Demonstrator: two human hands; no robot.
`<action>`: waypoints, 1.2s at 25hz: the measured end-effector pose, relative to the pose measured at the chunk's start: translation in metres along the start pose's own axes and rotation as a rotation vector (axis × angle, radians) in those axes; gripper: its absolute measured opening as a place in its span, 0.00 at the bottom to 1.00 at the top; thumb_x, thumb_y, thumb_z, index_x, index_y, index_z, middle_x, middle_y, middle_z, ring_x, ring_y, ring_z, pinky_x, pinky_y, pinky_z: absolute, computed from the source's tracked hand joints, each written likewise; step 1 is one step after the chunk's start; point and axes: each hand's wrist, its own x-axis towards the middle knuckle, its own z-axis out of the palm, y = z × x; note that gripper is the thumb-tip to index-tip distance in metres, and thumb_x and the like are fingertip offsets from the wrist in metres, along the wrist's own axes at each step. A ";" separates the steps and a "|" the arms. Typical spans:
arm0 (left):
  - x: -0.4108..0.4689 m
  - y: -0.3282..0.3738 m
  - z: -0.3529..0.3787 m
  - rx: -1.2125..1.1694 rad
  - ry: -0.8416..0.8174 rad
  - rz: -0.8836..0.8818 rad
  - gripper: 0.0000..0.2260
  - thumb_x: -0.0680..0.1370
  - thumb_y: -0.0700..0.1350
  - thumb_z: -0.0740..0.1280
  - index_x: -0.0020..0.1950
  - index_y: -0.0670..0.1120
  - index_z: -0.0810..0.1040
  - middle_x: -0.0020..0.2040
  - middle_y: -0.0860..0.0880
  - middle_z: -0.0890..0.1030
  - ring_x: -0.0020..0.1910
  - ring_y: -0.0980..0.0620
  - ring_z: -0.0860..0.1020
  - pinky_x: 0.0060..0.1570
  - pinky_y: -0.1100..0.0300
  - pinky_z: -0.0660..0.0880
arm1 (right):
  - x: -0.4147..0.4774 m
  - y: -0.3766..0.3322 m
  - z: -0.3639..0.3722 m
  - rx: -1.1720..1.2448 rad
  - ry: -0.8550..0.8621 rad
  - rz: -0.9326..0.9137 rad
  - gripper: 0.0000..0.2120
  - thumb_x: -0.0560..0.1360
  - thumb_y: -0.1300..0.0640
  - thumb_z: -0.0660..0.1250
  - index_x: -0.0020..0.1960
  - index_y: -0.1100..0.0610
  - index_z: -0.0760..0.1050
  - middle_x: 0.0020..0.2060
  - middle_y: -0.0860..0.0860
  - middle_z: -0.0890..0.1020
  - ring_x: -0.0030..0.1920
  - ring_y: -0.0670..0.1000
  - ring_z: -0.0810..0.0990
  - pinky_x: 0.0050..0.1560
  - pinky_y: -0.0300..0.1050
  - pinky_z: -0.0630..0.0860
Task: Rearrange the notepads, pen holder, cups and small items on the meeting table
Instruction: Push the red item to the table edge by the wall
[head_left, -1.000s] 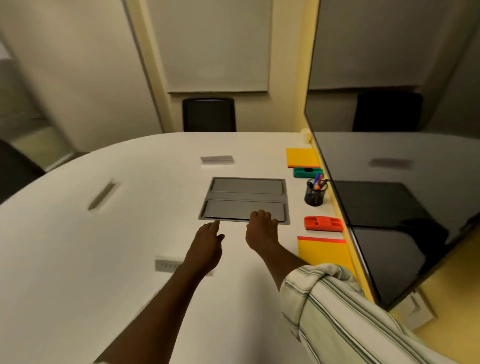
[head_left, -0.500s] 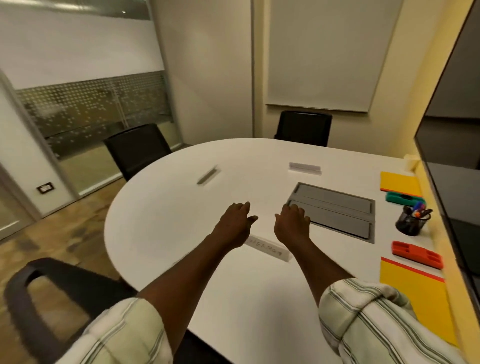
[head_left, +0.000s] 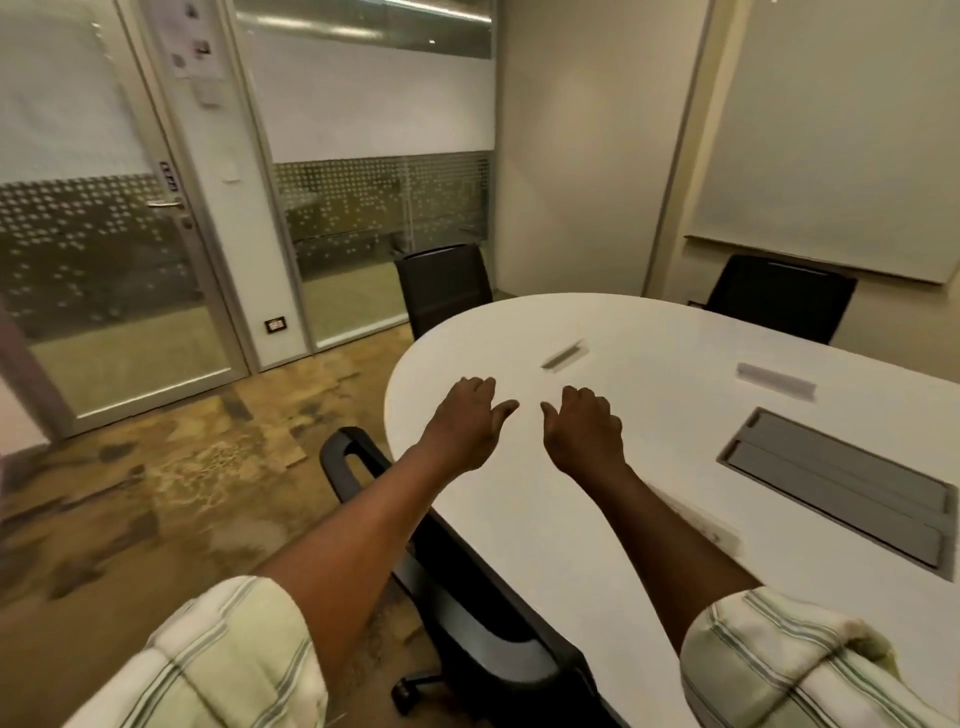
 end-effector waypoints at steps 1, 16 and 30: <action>-0.001 -0.012 -0.007 -0.006 0.019 -0.022 0.23 0.81 0.55 0.55 0.69 0.39 0.67 0.65 0.41 0.72 0.66 0.44 0.68 0.64 0.54 0.65 | 0.004 -0.013 0.003 0.011 -0.008 -0.022 0.19 0.81 0.46 0.53 0.61 0.60 0.68 0.55 0.57 0.75 0.57 0.60 0.72 0.54 0.56 0.70; 0.025 -0.164 -0.075 -0.044 0.201 -0.298 0.18 0.81 0.51 0.57 0.63 0.40 0.71 0.60 0.42 0.75 0.61 0.44 0.71 0.59 0.52 0.69 | 0.086 -0.181 0.085 0.099 -0.125 -0.343 0.20 0.80 0.44 0.52 0.65 0.57 0.66 0.60 0.57 0.74 0.58 0.58 0.73 0.55 0.56 0.71; 0.043 -0.412 -0.172 0.049 0.249 -0.195 0.21 0.81 0.52 0.57 0.70 0.42 0.66 0.67 0.43 0.72 0.67 0.45 0.67 0.66 0.54 0.64 | 0.133 -0.411 0.183 0.134 -0.148 -0.311 0.20 0.80 0.43 0.50 0.62 0.56 0.66 0.60 0.56 0.73 0.59 0.57 0.71 0.56 0.54 0.69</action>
